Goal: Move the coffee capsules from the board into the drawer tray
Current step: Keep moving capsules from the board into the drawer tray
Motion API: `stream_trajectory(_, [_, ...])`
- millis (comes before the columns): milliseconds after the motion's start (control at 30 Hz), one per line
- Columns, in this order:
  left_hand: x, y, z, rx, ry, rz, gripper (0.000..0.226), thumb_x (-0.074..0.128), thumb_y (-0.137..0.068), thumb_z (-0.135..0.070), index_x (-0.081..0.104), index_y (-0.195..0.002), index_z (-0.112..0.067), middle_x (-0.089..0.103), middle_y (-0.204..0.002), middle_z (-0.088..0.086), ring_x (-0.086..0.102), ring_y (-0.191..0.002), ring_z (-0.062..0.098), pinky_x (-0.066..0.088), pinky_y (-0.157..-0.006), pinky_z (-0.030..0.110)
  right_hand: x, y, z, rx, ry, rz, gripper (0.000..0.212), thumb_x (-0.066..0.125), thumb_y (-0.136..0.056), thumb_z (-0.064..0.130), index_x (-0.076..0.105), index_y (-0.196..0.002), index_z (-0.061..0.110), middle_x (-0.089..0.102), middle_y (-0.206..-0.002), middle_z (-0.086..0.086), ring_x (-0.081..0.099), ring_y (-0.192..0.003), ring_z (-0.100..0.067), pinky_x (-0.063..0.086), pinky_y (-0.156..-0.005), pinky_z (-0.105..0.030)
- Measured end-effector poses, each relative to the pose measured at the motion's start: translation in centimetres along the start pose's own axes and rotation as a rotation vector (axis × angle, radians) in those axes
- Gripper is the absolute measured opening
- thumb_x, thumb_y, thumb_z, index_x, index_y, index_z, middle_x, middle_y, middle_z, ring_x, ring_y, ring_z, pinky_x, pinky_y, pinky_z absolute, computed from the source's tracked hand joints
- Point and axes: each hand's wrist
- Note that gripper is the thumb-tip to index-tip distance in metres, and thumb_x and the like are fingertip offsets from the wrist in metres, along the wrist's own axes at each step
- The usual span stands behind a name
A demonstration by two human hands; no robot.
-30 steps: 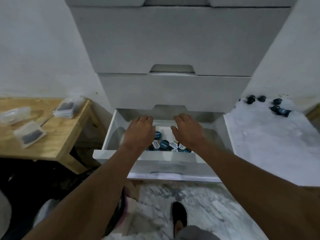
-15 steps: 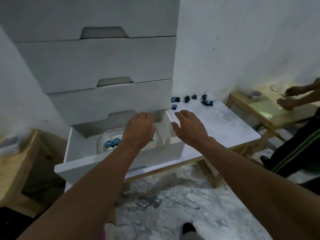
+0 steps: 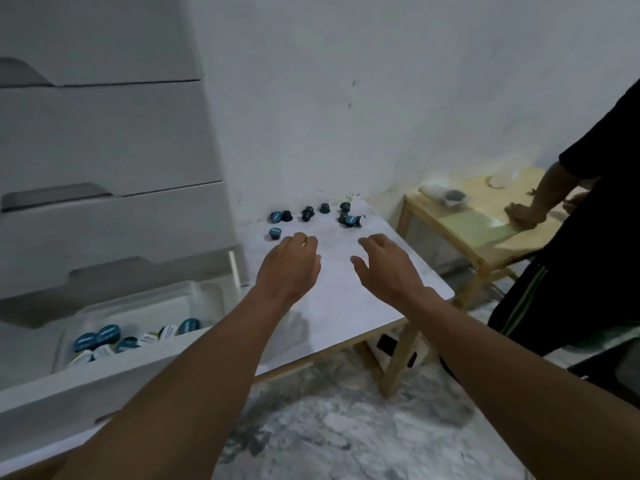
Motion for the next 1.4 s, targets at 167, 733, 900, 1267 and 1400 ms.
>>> stream_trajectory(167, [3.7, -5.4, -4.7, -0.067, 0.027, 0.029, 0.021, 0.046, -0.093, -0.022, 0.056, -0.103, -0.006, 0.059, -0.102, 0.011, 0.055, -0.088, 0.028, 0.044, -0.066, 0.035, -1.0, -3.7, -8.0, -0.014, -0.007, 0.081, 0.034, 0.050, -0.094, 0.029, 0.056, -0.114, 0.003, 0.057, -0.119, -0.015, 0.055, -0.106, -0.034, 0.047, -0.086, -0.041])
stream_trajectory(733, [15.5, -22.3, -3.8, -0.150, 0.009, 0.206, 0.023, 0.047, -0.094, -0.022, 0.054, -0.110, -0.008, 0.057, -0.108, 0.009, 0.056, -0.094, 0.026, 0.045, -0.070, 0.033, 4.6, -20.1, -19.2, -0.024, -0.075, 0.195, 0.042, 0.053, -0.093, 0.029, 0.047, -0.129, 0.009, 0.052, -0.130, -0.012, 0.053, -0.113, -0.030, 0.045, -0.090, -0.039])
stream_trajectory(900, [20.6, -27.4, -1.7, -0.173, 0.049, 0.320, 0.027, 0.047, -0.093, -0.020, 0.052, -0.117, -0.010, 0.056, -0.112, 0.009, 0.056, -0.099, 0.026, 0.047, -0.075, 0.035, 8.5, -25.6, -20.6, 0.012, -0.085, 0.307, 0.048, 0.055, -0.093, 0.031, 0.043, -0.135, 0.012, 0.048, -0.136, -0.010, 0.050, -0.119, -0.027, 0.044, -0.097, -0.038])
stream_trajectory(1267, [28.9, -32.5, 2.0, -0.107, 0.082, 0.542, 0.041, 0.060, -0.085, -0.024, 0.049, -0.123, -0.016, 0.049, -0.119, 0.007, 0.056, -0.100, 0.025, 0.049, -0.079, 0.035, 16.4, -32.4, -22.1, 0.114, -0.164, 0.474, 0.046, 0.057, -0.091, 0.027, 0.045, -0.133, 0.013, 0.050, -0.135, -0.009, 0.049, -0.119, -0.024, 0.040, -0.098, -0.031])
stream_trajectory(1400, [30.3, -33.3, 2.6, -0.116, 0.104, 0.592, 0.048, 0.063, -0.084, -0.027, 0.045, -0.129, -0.018, 0.046, -0.123, 0.007, 0.055, -0.102, 0.026, 0.049, -0.078, 0.035, 18.1, -33.4, -22.7, 0.104, -0.172, 0.489, 0.046, 0.058, -0.089, 0.026, 0.047, -0.131, 0.011, 0.053, -0.130, -0.011, 0.051, -0.114, -0.026, 0.042, -0.097, -0.034])
Point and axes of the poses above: each hand's wrist, its own y-axis away from the middle knuckle, its own x-axis out of the palm, z = x × y
